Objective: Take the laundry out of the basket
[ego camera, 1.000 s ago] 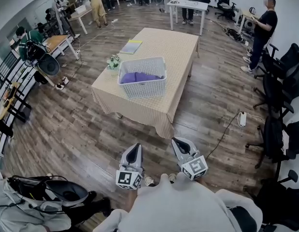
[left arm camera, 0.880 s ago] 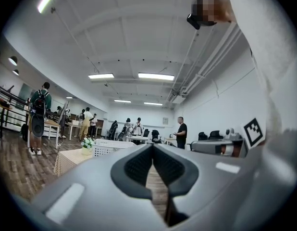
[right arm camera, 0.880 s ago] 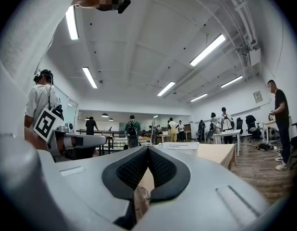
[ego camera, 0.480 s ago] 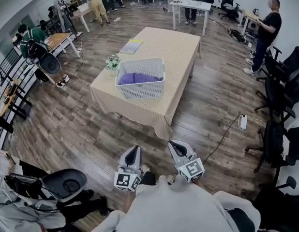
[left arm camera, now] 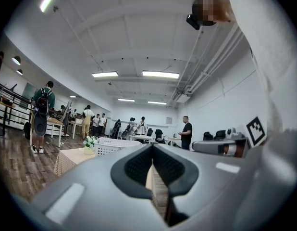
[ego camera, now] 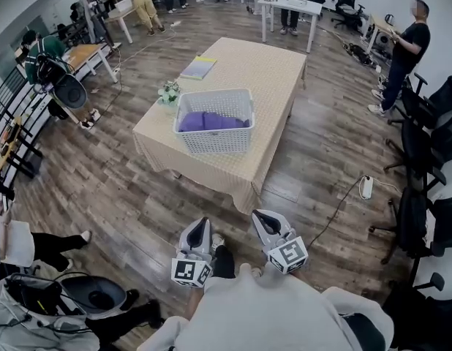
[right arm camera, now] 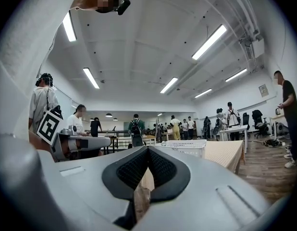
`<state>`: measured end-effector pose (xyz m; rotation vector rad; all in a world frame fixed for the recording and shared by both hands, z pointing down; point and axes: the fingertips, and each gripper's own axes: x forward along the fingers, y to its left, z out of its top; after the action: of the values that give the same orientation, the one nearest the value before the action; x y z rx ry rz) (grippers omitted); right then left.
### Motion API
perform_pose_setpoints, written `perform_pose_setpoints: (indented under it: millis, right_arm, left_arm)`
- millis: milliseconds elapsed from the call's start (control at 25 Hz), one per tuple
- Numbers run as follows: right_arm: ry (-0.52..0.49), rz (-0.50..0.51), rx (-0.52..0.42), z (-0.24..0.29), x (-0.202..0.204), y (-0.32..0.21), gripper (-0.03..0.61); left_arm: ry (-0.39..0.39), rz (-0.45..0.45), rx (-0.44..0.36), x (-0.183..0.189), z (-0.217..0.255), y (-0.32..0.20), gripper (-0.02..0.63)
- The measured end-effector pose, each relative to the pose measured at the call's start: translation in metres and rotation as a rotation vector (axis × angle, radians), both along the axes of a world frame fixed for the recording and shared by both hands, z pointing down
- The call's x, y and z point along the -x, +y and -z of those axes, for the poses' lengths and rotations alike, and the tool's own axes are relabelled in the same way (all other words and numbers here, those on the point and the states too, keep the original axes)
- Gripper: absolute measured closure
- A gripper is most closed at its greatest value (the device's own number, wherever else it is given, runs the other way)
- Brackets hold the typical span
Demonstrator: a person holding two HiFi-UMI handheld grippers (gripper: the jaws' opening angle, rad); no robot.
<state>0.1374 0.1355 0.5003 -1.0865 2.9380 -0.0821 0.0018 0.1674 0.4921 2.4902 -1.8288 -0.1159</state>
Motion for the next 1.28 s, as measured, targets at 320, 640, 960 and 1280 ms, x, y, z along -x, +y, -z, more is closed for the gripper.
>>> perform_pose_setpoints:
  millis: [320, 640, 960, 1280]
  right_arm:
    - [0.017, -0.01, -0.018, 0.007, 0.048, -0.079, 0.58]
    - [0.038, -0.033, -0.021, 0.017, 0.104, -0.148, 0.58]
    - [0.044, -0.077, -0.027, 0.029, 0.147, -0.193, 0.58]
    - [0.064, -0.156, -0.017, 0.024, 0.153, -0.21, 0.58]
  left_arm:
    - [0.015, -0.006, -0.028, 0.049, 0.006, -0.08, 0.603]
    - [0.028, -0.01, -0.039, 0.114, 0.015, -0.148, 0.603]
    - [0.024, -0.044, -0.051, 0.159, 0.026, -0.196, 0.603]
    - [0.032, -0.077, -0.029, 0.181, 0.021, -0.214, 0.603]
